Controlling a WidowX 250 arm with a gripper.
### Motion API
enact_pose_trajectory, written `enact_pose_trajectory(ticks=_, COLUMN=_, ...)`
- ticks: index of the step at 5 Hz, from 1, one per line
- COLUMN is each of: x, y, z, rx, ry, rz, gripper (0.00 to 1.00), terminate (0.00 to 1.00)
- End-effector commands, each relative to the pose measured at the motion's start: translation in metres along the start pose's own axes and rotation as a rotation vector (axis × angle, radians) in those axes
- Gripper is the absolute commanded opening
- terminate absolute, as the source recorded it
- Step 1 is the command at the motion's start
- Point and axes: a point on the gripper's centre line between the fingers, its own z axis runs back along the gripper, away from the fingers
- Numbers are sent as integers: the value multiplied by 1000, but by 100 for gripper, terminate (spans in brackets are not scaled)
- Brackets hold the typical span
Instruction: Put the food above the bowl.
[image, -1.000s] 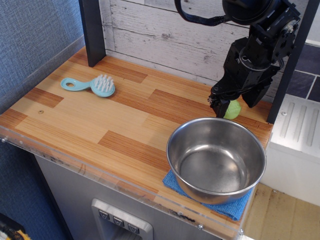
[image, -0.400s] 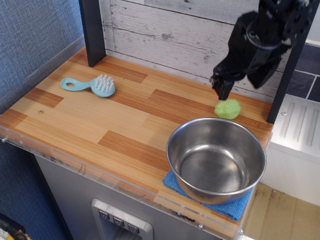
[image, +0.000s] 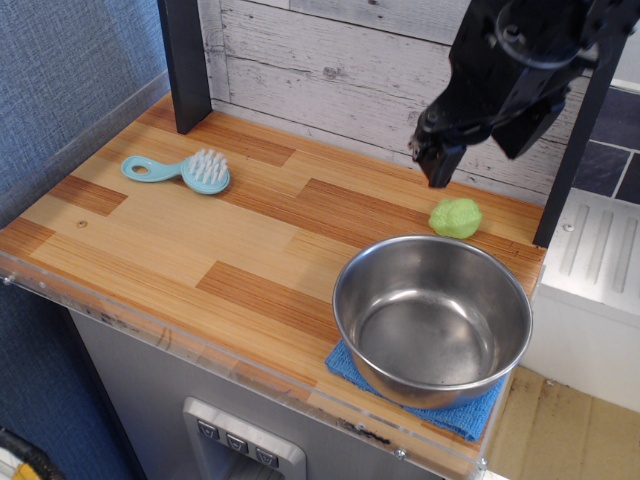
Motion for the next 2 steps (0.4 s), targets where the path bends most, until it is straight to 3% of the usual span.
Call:
enact_pose_trajectory(ticks=1, x=5, y=0, z=17, rx=-42, ry=-16, rz=21, gripper=100, terminate=0)
enact_pose_trajectory(ticks=2, x=5, y=0, z=17, rx=-42, ry=-16, rz=21, gripper=100, terminate=100)
